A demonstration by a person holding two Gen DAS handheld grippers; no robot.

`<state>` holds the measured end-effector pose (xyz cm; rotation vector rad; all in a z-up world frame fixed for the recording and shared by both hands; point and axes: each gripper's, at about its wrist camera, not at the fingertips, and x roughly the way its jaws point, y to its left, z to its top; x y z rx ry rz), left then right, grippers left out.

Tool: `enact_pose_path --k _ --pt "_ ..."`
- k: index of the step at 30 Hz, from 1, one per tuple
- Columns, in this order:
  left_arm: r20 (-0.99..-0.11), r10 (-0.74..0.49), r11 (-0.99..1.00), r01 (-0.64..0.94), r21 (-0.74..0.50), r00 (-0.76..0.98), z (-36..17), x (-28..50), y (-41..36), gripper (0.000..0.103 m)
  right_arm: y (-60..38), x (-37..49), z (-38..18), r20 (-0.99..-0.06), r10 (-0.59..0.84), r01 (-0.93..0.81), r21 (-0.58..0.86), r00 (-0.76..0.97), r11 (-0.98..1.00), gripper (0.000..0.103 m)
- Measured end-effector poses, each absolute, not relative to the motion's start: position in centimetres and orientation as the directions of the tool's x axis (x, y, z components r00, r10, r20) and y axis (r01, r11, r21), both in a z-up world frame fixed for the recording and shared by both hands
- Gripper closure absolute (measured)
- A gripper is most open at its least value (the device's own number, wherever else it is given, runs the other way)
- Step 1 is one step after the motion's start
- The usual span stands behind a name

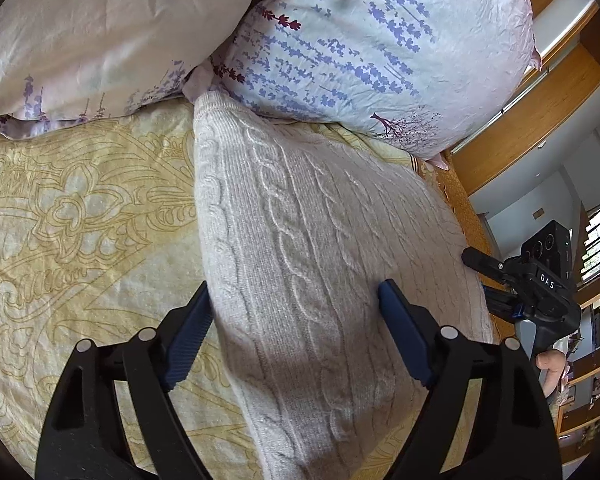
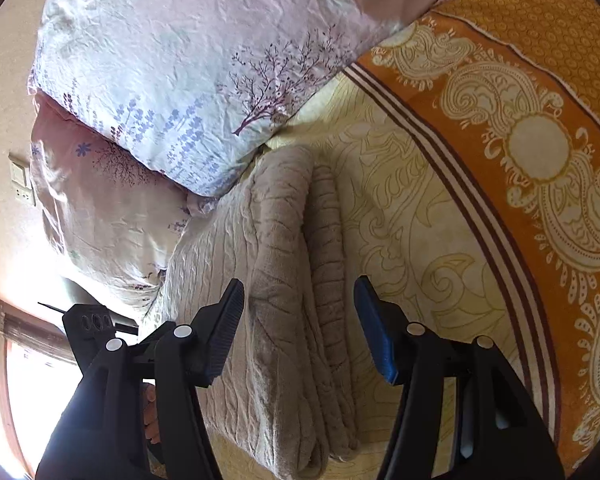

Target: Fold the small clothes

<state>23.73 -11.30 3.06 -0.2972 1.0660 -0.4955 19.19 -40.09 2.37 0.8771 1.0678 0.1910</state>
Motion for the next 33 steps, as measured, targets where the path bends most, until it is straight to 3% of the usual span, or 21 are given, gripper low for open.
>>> enact_pose_path --k 9,18,19,20,23,33 --pt "-0.691 -0.633 0.769 0.181 -0.613 0.349 1.6 25.1 -9.8 0.023 -39.1 20.2 1.0 -0.643 0.628 0.239 0.757 0.438 0.608 0.04" --pt "-0.746 -0.534 0.845 0.22 -0.487 0.397 2.6 24.5 -11.3 0.033 -37.0 21.0 1.4 -0.657 0.631 0.16 0.734 0.412 0.66 0.038" --pt "-0.748 -0.528 0.849 0.224 -0.479 0.402 2.8 24.5 -11.5 0.035 -36.7 20.9 1.4 -0.657 0.633 0.145 0.732 0.409 0.666 0.043" --pt "-0.748 -0.523 0.852 0.227 -0.472 0.408 2.9 24.5 -11.6 0.036 -36.5 20.9 1.4 -0.657 0.636 0.135 0.731 0.405 0.669 0.055" --pt "-0.752 -0.502 0.865 0.235 -0.443 0.427 3.1 24.3 -12.1 0.041 -36.6 20.8 1.1 -0.632 0.654 0.13 0.753 0.416 0.645 0.066" --pt "-0.773 -0.39 0.917 0.29 -0.275 0.5 4.3 22.8 -13.8 0.052 -36.3 20.0 1.8 -0.614 0.641 0.118 0.758 0.461 0.641 0.07"
